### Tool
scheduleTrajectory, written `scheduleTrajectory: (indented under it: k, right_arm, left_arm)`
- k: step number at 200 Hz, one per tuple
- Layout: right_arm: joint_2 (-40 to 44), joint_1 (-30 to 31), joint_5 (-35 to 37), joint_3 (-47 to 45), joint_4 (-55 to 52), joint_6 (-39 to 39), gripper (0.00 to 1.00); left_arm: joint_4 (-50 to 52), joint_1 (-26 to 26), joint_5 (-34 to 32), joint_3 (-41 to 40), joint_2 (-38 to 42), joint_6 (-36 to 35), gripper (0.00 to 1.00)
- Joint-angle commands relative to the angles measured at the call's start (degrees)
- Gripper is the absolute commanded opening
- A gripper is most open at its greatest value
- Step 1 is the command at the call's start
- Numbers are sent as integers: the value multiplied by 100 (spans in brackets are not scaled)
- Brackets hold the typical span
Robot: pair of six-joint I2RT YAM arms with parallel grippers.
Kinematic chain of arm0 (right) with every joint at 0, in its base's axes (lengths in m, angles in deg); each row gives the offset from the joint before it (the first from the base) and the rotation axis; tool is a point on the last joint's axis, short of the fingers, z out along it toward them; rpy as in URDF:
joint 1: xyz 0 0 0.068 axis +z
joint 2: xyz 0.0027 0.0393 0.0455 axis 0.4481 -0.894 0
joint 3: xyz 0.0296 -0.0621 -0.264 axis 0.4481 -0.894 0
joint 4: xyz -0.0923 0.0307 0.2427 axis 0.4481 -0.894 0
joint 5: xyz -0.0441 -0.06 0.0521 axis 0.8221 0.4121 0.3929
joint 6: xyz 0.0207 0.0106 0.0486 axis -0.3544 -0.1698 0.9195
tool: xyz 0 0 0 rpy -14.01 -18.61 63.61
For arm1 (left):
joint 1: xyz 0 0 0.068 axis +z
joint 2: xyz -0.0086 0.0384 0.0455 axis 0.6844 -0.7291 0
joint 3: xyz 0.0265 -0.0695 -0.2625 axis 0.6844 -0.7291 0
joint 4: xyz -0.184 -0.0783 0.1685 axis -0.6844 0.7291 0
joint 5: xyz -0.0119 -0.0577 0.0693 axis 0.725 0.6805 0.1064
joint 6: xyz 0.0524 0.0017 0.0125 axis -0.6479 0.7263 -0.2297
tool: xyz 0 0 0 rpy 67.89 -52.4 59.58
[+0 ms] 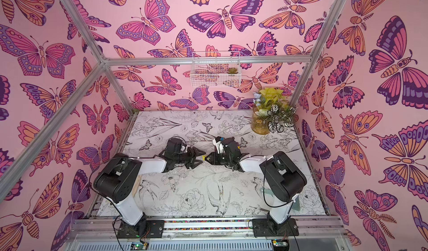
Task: Assemble a piece of candy with building blocks
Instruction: Place the building block at the center of the board.
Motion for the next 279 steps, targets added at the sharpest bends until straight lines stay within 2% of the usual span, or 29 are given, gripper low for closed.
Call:
scheduleTrajectory:
  k: [1,36,72,114,179,200,239,265,279]
  right_arm:
    - [142,57,142,-22,-90,-171,28]
    - [97,66,191,-4,-127,-193,28]
    - [28,92,247,40,-160,-224,28]
    - [-1,101,267,75,-177,-250,28]
    - [-28,108,298,75,-258,-308,28]
    - [-2,107,308,57,-272,-316,35]
    - [169,109,360,112,-592,-459,48]
    - [482,98,532,112,-1051,-691,51]
    - [773,92,710,45,-1268,-792,51]
  left_arm:
    - [-356,-61,3,-11,-131,220,62]
    - [-365,-103,22,-10,-115,229,56]
    - [-374,-149,82,30,-136,237,43]
    - [-373,-192,109,73,-174,220,36]
    - [-393,-210,153,92,-266,194,12]
    - [-390,-210,191,103,-285,186,0]
    - [-244,-209,267,114,-223,16,0]
    - [295,-184,138,167,-46,-446,0]
    - [1058,-166,30,357,97,-951,0]
